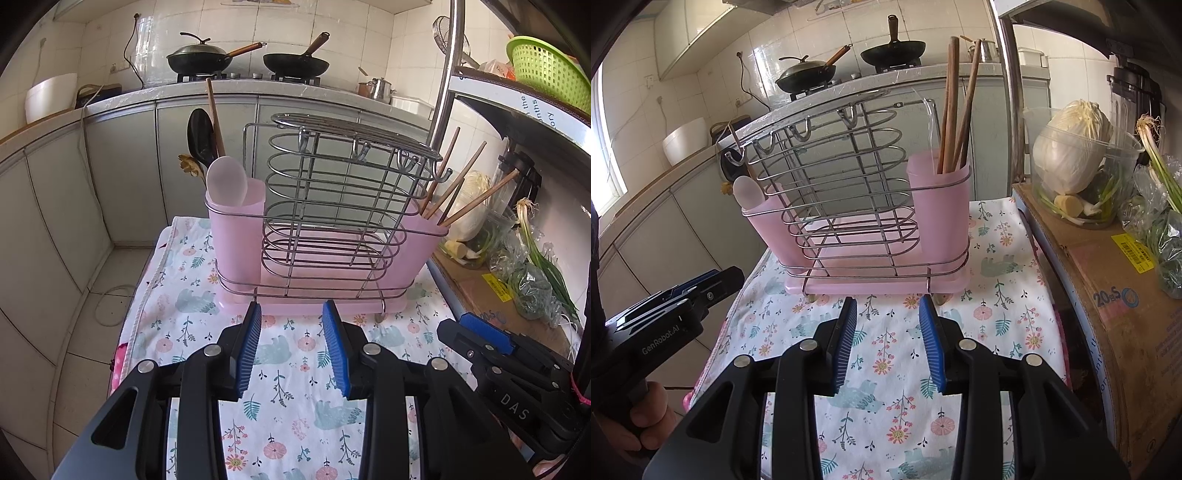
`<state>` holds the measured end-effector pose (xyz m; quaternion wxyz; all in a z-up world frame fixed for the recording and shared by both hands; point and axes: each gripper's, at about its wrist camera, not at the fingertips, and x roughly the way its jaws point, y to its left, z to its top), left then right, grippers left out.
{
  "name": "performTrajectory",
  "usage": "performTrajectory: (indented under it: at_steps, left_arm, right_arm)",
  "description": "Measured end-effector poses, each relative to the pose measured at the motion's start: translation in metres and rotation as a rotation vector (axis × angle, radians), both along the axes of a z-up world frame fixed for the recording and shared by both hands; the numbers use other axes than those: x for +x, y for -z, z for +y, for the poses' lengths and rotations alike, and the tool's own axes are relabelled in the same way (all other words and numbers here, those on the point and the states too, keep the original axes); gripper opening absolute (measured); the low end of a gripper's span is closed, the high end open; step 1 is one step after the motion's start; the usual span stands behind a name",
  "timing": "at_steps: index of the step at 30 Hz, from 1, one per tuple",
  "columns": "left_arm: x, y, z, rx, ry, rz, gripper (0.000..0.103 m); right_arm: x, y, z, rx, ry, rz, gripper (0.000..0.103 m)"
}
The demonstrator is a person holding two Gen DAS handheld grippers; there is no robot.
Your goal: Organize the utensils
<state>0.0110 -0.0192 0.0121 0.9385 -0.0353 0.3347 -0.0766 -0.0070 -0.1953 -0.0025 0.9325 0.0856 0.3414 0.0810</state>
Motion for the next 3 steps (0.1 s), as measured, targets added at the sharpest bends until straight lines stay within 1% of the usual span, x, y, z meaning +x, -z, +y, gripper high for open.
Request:
performTrajectory:
  at_steps: [3]
  left_arm:
    - [-0.0001, 0.0002, -0.0002, -0.002, 0.002, 0.001, 0.034]
  right_arm:
    - [-0.0002, 0.0001, 0.0002, 0.000, 0.001, 0.002, 0.036]
